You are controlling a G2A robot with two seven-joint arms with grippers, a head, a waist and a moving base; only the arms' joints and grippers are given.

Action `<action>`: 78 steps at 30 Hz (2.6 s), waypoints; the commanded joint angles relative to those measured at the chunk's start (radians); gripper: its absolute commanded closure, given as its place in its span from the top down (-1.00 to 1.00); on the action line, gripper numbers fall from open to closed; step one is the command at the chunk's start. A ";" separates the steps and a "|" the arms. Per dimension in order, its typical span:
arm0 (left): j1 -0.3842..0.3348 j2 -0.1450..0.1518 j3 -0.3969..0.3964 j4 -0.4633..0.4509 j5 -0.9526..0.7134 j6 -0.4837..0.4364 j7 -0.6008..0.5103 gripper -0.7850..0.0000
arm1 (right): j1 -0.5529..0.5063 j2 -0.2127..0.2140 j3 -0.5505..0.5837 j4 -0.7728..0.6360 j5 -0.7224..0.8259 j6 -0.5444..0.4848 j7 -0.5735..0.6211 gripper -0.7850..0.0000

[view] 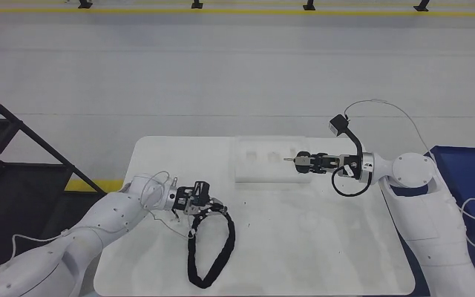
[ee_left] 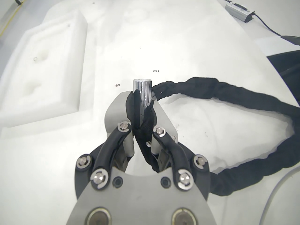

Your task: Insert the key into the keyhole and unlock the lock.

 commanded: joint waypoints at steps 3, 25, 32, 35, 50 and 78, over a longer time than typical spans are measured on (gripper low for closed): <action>0.018 0.030 -0.046 -0.072 -0.040 -0.007 0.002 -1.00 | 0.000 0.000 0.000 0.000 0.000 0.000 0.000 -1.00; 0.201 0.142 -0.354 -0.668 -0.387 0.122 -0.478 -1.00 | -0.059 0.041 0.055 -0.327 -0.049 0.368 0.132 -1.00; 0.189 0.108 -0.348 -0.688 -0.433 0.186 -0.527 -1.00 | -0.077 0.056 0.085 -0.387 -0.063 0.413 0.144 -1.00; 0.173 0.086 -0.331 -0.674 -0.432 0.211 -0.531 -1.00 | -0.079 0.058 0.087 -0.395 -0.070 0.416 0.138 -1.00; 0.163 0.069 -0.315 -0.656 -0.441 0.208 -0.521 -1.00 | -0.079 0.058 0.087 -0.395 -0.070 0.416 0.138 -1.00; 0.146 -0.043 -0.245 -0.516 -0.174 0.381 -0.243 -1.00 | -0.105 0.104 0.041 -0.716 -0.337 0.733 0.045 -1.00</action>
